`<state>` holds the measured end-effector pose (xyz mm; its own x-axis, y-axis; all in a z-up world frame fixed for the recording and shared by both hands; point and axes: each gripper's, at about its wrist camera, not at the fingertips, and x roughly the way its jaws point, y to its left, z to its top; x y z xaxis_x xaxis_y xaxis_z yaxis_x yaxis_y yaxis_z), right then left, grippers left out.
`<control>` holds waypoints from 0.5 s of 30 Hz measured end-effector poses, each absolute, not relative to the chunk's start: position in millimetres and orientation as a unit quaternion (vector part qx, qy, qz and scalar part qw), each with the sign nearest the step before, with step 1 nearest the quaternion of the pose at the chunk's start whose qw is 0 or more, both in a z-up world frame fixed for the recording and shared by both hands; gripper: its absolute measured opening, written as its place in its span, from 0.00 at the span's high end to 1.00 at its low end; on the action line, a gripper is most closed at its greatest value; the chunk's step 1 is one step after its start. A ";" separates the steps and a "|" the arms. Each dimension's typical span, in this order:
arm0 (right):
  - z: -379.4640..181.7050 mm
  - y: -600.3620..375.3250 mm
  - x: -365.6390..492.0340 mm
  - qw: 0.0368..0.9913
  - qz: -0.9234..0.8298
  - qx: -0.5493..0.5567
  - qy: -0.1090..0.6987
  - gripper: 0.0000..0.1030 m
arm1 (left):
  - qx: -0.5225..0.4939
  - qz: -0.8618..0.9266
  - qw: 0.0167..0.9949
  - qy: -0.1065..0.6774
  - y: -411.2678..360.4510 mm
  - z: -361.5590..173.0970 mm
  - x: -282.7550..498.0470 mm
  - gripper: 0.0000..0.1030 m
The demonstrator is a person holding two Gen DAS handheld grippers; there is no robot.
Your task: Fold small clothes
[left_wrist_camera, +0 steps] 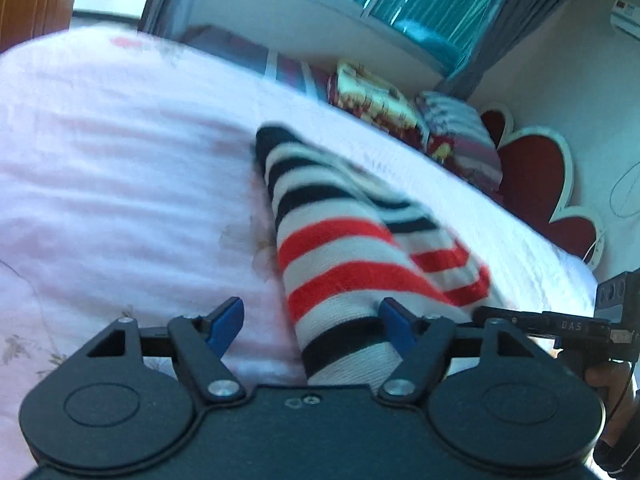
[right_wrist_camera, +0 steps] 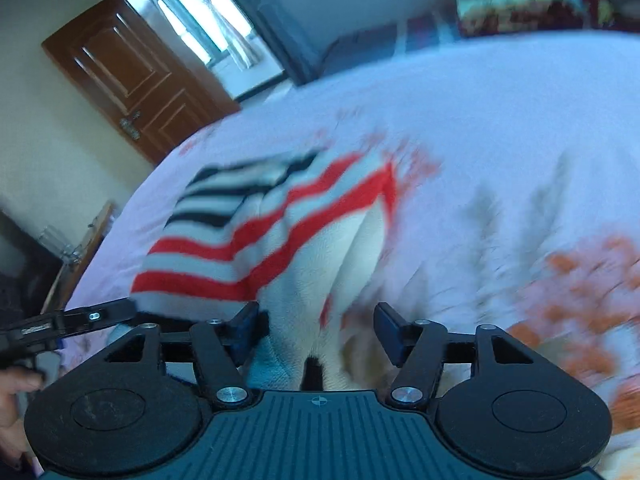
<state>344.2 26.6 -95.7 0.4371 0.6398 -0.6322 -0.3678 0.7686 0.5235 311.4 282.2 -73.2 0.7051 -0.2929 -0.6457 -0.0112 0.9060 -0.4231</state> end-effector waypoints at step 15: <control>-87.3 108.3 389.8 0.860 0.313 -0.004 0.403 0.78 | -0.075 -0.121 0.906 0.399 220.1 -77.7 372.3 0.82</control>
<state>389.8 108.3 -87.3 0.4780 0.5352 -0.6964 -0.5424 0.8035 0.2453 372.3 220.1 -77.7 0.6521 -0.2791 -0.7049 0.1599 0.9595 -0.2320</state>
